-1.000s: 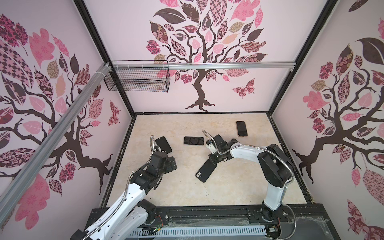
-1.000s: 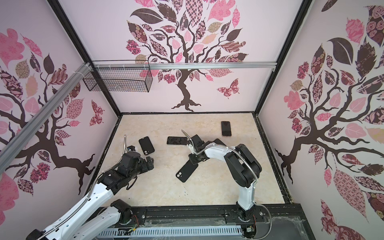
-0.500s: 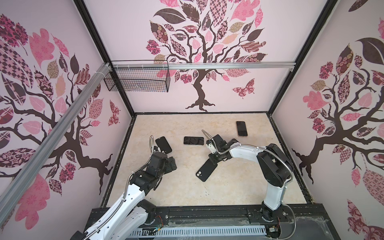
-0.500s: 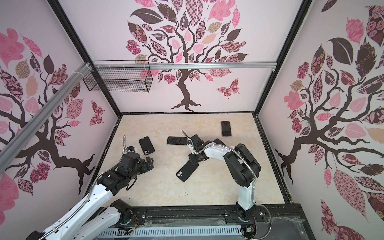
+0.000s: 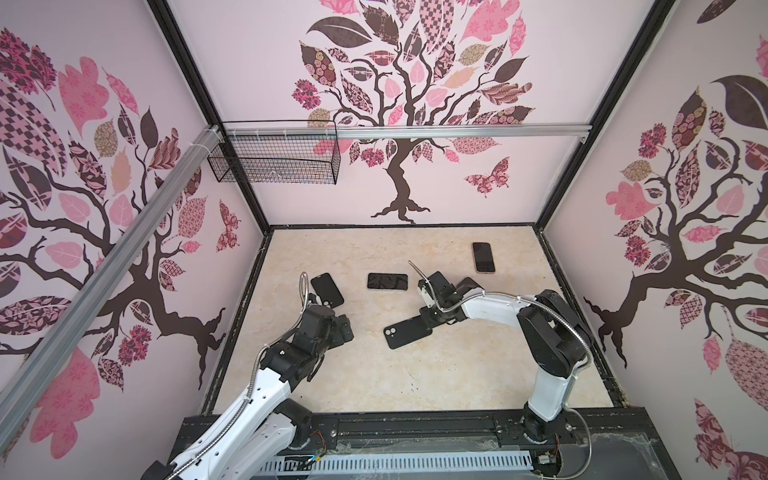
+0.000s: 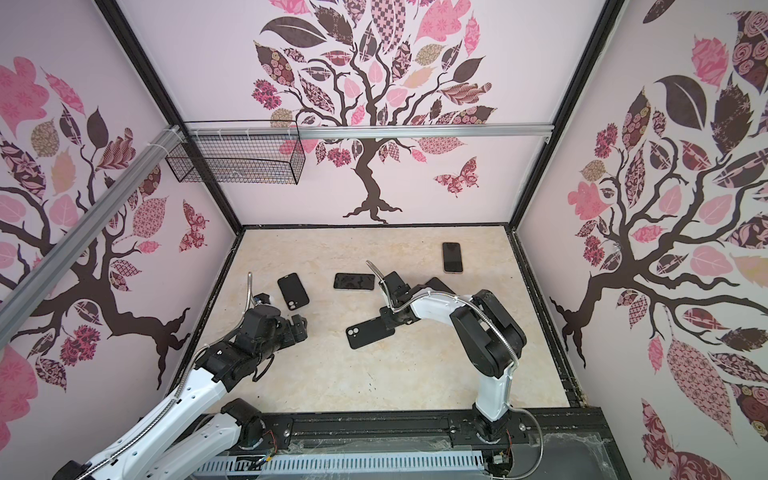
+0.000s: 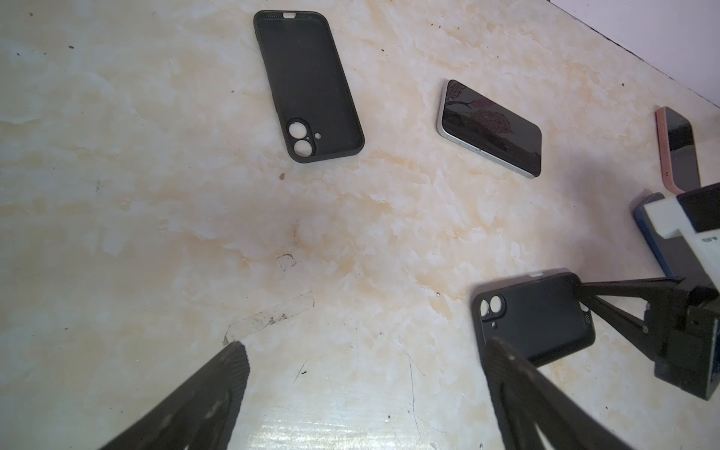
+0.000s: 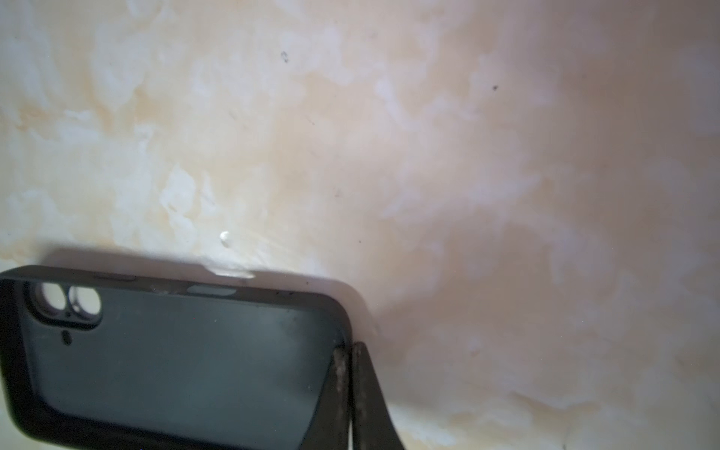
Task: Put the phone into the phone case
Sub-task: 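Slide the black case with the right gripper toward the blue-edged phone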
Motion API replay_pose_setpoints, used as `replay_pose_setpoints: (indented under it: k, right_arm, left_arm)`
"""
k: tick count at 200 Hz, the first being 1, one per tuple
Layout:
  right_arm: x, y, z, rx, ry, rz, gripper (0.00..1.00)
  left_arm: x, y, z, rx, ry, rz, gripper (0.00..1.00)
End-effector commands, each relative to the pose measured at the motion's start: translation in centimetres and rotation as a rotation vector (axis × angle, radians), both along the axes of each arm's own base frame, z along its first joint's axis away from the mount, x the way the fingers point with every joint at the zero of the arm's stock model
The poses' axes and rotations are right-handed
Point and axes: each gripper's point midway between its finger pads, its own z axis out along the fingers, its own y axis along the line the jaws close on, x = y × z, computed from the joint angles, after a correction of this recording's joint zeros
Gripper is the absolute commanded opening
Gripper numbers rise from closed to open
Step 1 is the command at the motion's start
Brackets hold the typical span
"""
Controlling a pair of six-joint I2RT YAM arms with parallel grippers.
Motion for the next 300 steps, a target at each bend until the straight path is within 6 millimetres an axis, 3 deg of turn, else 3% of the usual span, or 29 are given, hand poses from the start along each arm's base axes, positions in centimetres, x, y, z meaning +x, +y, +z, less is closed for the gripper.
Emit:
replay_pose_setpoints:
  k: [1,61,119,175,240,300]
  right_arm:
    - [0.3,-1.9,1.5,0.017,-0.021,-0.101,0.0]
    - [-0.1,-5.7,3.4,0.045,-0.049,-0.237,0.0]
    - [-0.9,-8.1,3.2,0.046,-0.05,-0.328,0.0]
    - [-2.2,-8.5,1.4,0.053,-0.001,-0.371,0.0]
    - [-2.4,-7.9,1.4,0.113,0.023,-0.391,0.03]
    - [-2.6,-8.1,1.1,0.108,0.032,-0.361,0.24]
  left_arm:
    - [-0.1,0.3,-0.8,0.005,-0.002,0.006,0.97]
    - [-0.1,-0.1,-0.9,-0.008,0.003,-0.011,0.97]
    - [-0.1,-0.3,-1.0,-0.016,0.006,-0.015,0.97]
    - [-0.3,-0.6,-1.2,-0.029,0.014,-0.027,0.97]
    - [-0.2,-0.9,-1.6,-0.04,0.028,-0.038,0.97]
    - [-0.3,-1.0,-1.6,-0.042,0.035,-0.041,0.97]
